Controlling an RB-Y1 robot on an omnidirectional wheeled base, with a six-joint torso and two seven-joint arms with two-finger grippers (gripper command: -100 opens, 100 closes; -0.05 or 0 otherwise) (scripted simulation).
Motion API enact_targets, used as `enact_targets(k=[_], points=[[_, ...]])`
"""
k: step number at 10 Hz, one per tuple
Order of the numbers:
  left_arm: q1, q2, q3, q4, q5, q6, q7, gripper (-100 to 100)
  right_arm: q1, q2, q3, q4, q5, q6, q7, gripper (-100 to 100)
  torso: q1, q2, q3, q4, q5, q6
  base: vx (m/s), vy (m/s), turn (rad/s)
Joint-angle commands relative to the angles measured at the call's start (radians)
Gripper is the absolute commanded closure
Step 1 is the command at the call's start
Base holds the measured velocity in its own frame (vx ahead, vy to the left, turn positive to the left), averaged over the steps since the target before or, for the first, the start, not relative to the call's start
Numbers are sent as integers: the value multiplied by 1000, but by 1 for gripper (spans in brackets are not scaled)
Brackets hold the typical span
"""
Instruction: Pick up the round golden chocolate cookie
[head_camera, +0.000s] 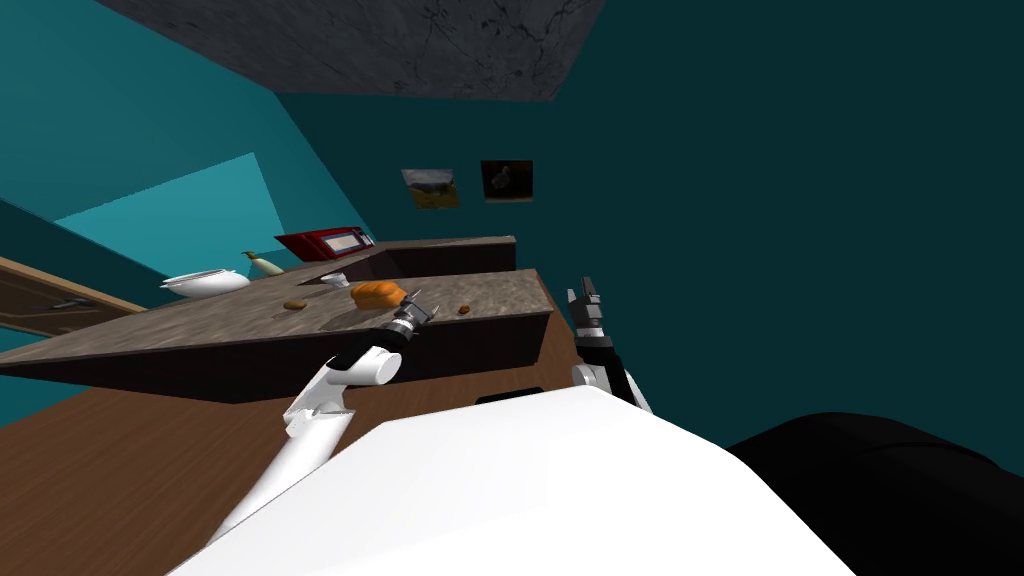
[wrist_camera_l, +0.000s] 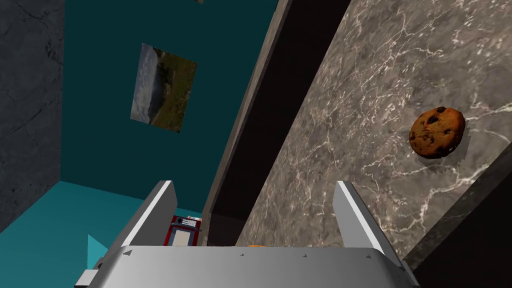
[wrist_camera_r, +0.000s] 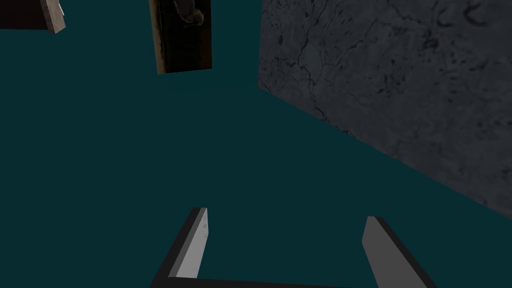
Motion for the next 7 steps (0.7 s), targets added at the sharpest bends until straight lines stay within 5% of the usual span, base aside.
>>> enact_targets(k=[1, 7], points=[[-22, 31, -2, 19, 28, 50, 33, -100, 0, 0, 0, 0, 0, 0, 0, 0, 0, 0, 0, 0, 0, 0, 7, -33, -45], [-85, 116, -9, 81, 115, 220, 131, -100, 0, 0, 0, 0, 0, 0, 0, 0, 0, -1, -1, 0, 0, 0, 19, -36, -36]])
